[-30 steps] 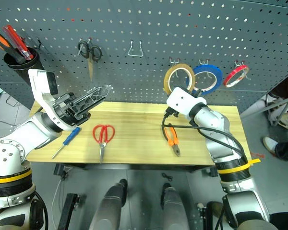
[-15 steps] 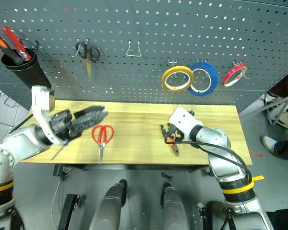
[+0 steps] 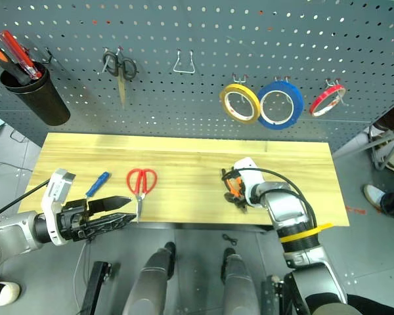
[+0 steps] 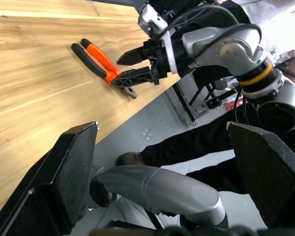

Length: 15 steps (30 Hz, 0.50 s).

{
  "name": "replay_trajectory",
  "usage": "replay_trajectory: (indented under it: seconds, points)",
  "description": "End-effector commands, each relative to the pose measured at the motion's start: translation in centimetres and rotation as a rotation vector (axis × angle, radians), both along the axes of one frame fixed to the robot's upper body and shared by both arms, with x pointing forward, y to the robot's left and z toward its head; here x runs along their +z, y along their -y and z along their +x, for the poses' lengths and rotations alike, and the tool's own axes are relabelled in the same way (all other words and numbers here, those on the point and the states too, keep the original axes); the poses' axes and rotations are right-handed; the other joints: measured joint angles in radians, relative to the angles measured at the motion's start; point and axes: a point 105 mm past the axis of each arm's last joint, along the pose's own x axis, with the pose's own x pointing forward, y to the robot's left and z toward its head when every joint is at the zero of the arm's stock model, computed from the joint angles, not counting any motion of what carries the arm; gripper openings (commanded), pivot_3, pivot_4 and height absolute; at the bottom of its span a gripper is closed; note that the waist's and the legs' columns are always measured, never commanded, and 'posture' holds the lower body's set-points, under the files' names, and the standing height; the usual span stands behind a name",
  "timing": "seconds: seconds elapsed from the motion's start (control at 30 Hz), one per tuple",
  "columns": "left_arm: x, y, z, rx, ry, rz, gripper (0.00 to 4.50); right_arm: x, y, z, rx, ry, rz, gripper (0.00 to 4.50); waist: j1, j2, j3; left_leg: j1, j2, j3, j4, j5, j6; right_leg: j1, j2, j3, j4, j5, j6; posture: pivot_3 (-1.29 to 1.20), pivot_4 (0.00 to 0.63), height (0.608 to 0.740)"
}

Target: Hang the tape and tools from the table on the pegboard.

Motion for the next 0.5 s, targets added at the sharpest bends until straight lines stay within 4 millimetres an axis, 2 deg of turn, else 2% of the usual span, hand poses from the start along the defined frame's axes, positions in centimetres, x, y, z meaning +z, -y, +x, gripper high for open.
replay_trajectory:
  seconds: [0.03, 0.47, 0.5]
  points:
    - [0.8, 0.2, -0.6, -0.009, 0.034, -0.003, 4.50, 0.6, 0.6, 1.2, -0.026, 0.045, -0.024, 4.48, 0.002, 0.000, 0.001, 0.000, 0.000, 0.000, 0.000, 0.000, 0.000, 0.000, 0.000, 0.000, 0.000, 0.000, 0.000, 0.25, 0.416, 0.737]
    - [1.4, 0.7, -0.5, 0.002, 0.050, -0.013, 4.50, -0.6, -0.9, 3.1, -0.010, 0.004, -0.012, 4.48, 0.005, 0.002, 0.010, 0.000, 0.000, -0.001, 0.000, 0.000, 0.000, 0.000, 0.001, 0.001, 0.000, 0.000, 0.000, 0.27, 0.426, 0.737]
    - [1.4, 0.7, -0.5, 0.003, 0.051, -0.013, 4.50, -0.6, -1.0, 3.1, -0.007, 0.000, -0.010, 3.97, 0.007, 0.002, 0.010, 0.000, 0.000, -0.001, 0.000, 0.000, 0.000, 0.000, 0.001, 0.001, -0.001, 0.000, 0.000, 0.27, 0.426, 0.737]
